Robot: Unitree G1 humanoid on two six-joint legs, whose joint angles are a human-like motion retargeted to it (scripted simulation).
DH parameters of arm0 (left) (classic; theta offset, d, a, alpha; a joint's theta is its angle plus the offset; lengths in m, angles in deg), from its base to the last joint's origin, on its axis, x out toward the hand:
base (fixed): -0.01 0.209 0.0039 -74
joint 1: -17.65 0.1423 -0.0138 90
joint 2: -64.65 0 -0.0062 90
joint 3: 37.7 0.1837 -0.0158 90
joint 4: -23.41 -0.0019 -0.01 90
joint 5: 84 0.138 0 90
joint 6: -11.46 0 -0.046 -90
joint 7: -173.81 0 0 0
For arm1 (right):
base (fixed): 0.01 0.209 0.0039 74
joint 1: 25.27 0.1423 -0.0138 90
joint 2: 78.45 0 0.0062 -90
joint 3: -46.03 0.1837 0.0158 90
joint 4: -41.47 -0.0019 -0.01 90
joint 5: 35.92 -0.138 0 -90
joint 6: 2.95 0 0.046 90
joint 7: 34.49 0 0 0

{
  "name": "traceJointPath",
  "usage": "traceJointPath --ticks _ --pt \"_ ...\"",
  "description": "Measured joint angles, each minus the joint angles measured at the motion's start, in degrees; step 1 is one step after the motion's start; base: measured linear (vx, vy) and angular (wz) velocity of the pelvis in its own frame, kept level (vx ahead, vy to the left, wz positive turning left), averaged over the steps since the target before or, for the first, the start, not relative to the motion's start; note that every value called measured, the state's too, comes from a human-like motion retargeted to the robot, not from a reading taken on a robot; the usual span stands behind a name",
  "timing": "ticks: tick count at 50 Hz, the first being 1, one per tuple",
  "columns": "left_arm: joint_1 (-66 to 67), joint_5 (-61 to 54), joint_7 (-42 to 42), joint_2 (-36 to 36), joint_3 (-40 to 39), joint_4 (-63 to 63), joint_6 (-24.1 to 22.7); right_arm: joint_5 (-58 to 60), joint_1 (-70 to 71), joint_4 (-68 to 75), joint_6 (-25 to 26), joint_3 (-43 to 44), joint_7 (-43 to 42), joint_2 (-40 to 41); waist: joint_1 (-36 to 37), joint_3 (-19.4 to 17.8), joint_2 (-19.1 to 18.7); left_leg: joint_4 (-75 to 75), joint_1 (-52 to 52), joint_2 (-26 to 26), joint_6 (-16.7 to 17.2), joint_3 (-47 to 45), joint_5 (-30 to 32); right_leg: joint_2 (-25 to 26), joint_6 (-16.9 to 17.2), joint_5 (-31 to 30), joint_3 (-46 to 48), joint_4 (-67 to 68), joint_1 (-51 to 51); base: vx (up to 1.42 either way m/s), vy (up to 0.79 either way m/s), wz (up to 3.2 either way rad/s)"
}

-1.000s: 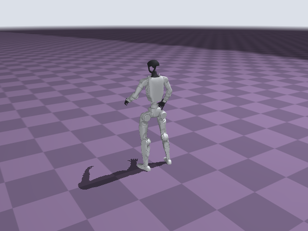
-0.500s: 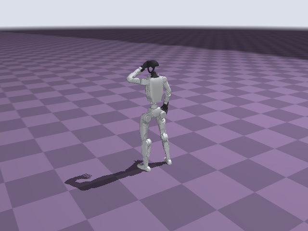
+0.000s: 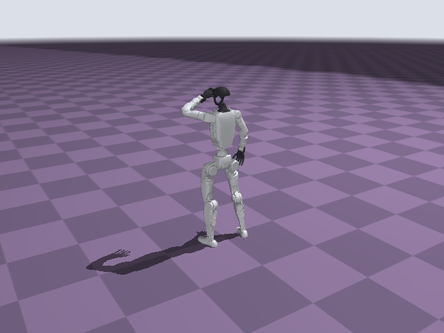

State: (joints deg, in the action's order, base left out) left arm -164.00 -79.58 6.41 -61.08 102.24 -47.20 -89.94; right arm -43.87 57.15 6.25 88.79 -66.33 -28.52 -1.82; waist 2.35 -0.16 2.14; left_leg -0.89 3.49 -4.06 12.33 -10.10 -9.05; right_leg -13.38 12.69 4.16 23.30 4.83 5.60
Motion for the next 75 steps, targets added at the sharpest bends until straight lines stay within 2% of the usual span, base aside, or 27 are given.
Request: traceJointPath --ticks 5,10,13,15,18,25,30,33,37,40,42,45,51,55,60,65,70,75 --pt "2.30 -1.00 1.53 -5.05 -1.19 6.41 -0.16 -1.79 1.61 -1.45 -0.14 0.79 -2.52 1.54 -0.06 -0.45 0.58 -0.01 0.45 -0.26 -0.25 -1.39 -0.28 0.22 -0.16 -0.15 -1.51 0.08 -0.55 0.00 -0.01 -0.20" --pt "15.31 -2.54 4.63 -12.36 -13.76 13.89 -0.37 2.61 2.34 -4.85 -0.23 2.91 -3.43 2.53 0.74 -1.02 0.79 -0.36 1.11 -0.68 -0.44 -3.87 -0.99 0.59 0.05 -0.46 -4.02 0.08 -1.41 0.00 -0.01 -0.43" --pt "21.74 -1.86 4.12 -12.66 -20.24 15.99 0.16 5.74 2.37 -6.43 -0.12 2.74 -1.92 2.05 0.88 -0.90 0.34 -0.58 1.23 -0.81 -0.51 -4.58 -1.28 0.67 0.18 -0.49 -4.70 0.26 -1.75 0.00 0.00 -0.17" --pt "22.75 -1.26 3.39 -11.56 -21.77 16.25 0.78 6.77 2.49 -6.93 0.08 2.02 -1.00 1.43 0.59 -0.70 -0.14 -0.64 1.17 -0.79 -0.52 -4.50 -1.30 0.67 0.20 -0.51 -4.70 0.13 -1.68 0.00 0.00 0.00" --pt "18.11 -0.17 1.94 -7.98 -18.41 14.02 1.81 6.14 2.88 -6.68 0.38 0.24 0.00 0.78 -0.08 -0.31 -0.72 -0.55 0.96 -0.64 -0.49 -3.74 -1.11 0.53 0.14 -0.40 -3.93 0.14 -1.42 -0.01 0.01 0.16" --pt "1.55 2.92 0.12 3.64 -3.68 2.19 2.25 2.65 4.68 -4.40 -0.14 -3.54 0.68 1.97 -0.98 -0.05 -0.10 -0.28 0.49 -0.09 -0.42 -1.96 -0.45 0.01 -0.05 -0.15 -2.22 0.27 -0.87 -0.01 0.01 0.19" --pt "0.92 2.06 1.35 1.50 -3.28 1.16 1.51 1.64 6.34 -4.13 -0.46 -4.14 -0.18 2.86 -1.01 -0.42 0.45 -0.19 0.79 -0.14 -0.58 -3.21 -0.51 0.07 -0.20 -0.34 -3.57 0.21 -1.44 0.00 0.00 -0.19" --pt "6.02 -0.27 2.69 -4.62 -8.36 4.54 1.07 2.16 6.69 -4.94 -0.33 -2.83 -1.05 3.21 -0.71 -0.69 0.69 -0.19 1.17 -0.38 -0.75 -4.88 -0.81 0.35 -0.19 -0.58 -5.28 0.19 -2.19 0.00 -0.01 -0.49" --pt "16.69 -2.40 4.16 -12.34 -19.07 9.42 0.59 4.19 5.80 -6.36 -0.21 0.13 -1.90 3.64 -0.10 -0.99 1.02 -0.25 1.60 -0.77 -0.89 -7.07 -1.26 0.80 0.10 -0.90 -7.44 0.25 -3.24 0.01 -0.01 -0.48" --pt "23.66 -1.74 4.69 -15.08 -26.38 11.65 0.54 5.45 4.24 -6.81 -0.31 1.75 -1.87 3.53 0.26 -0.96 0.89 -0.37 1.78 -1.09 -1.01 -8.12 -1.64 0.98 0.53 -0.82 -8.20 1.27 -4.16 0.01 -0.01 -0.29" --pt "25.30 -1.70 4.66 -15.21 -28.60 12.69 0.91 5.46 3.41 -6.27 0.15 2.10 -2.10 3.02 0.00 -0.89 0.52 -0.31 1.63 -1.07 -0.94 -8.00 -1.57 1.12 0.49 -1.03 -8.29 0.47 -3.90 0.00 0.00 0.00" --pt "22.89 -0.24 4.14 -13.62 -26.89 13.14 1.66 5.11 2.42 -4.49 0.69 1.21 -1.75 2.15 -0.64 -0.69 -0.17 -0.25 1.47 -1.08 -0.92 -7.33 -1.51 1.10 0.48 -0.95 -7.57 0.42 -3.61 0.01 0.01 0.16" --pt "4.70 3.73 1.42 -3.84 -10.42 7.26 2.91 2.98 2.06 0.49 1.26 -3.07 0.76 2.17 -1.59 -0.46 0.06 -0.24 1.02 -0.73 -0.87 -4.91 -1.19 0.65 -0.01 -0.45 -5.17 0.45 -2.44 0.01 0.01 0.35" --pt "-2.43 6.03 1.28 0.99 -4.29 3.64 3.20 1.40 2.18 1.68 1.01 -5.08 1.07 2.95 -1.96 -0.40 0.79 -0.32 1.01 -0.57 -0.87 -4.31 -1.15 0.47 -0.35 -0.27 -4.58 0.36 -1.97 0.00 0.00 0.06" --pt "-0.97 5.55 4.21 -2.24 -6.35 5.31 3.20 -0.48 2.37 0.52 0.57 -3.26 -1.23 3.96 -1.93 -0.48 1.17 -0.36 1.54 -0.71 -0.94 -5.49 -1.48 0.64 -0.52 -0.30 -5.75 0.23 -2.15 0.01 0.00 -0.16" --pt "9.83 2.57 6.42 -9.98 -15.62 11.11 2.35 0.05 1.76 -1.82 0.34 1.13 -3.26 5.13 -1.51 -0.45 0.97 -0.41 2.19 -1.03 -0.99 -7.39 -1.99 1.04 -0.30 -0.47 -7.59 0.16 -2.70 0.02 -0.01 -0.33" --pt "17.72 1.84 6.67 -12.19 -22.62 14.48 2.09 0.78 0.67 -2.80 0.45 2.82 -3.79 5.26 -1.44 -0.02 0.04 -0.44 2.49 -1.19 -0.96 -7.87 -2.26 1.22 -0.10 -0.46 -8.02 0.12 -2.69 0.00 0.00 -0.05" --pt "10.91 3.98 5.01 -7.77 -16.88 12.48 2.99 0.52 0.36 -1.86 0.74 0.23 -2.62 4.12 -2.03 0.70 -0.84 -0.40 2.33 -1.02 -0.85 -6.50 -2.14 0.99 -0.12 -0.17 -6.60 0.04 -1.89 0.01 0.01 0.21"
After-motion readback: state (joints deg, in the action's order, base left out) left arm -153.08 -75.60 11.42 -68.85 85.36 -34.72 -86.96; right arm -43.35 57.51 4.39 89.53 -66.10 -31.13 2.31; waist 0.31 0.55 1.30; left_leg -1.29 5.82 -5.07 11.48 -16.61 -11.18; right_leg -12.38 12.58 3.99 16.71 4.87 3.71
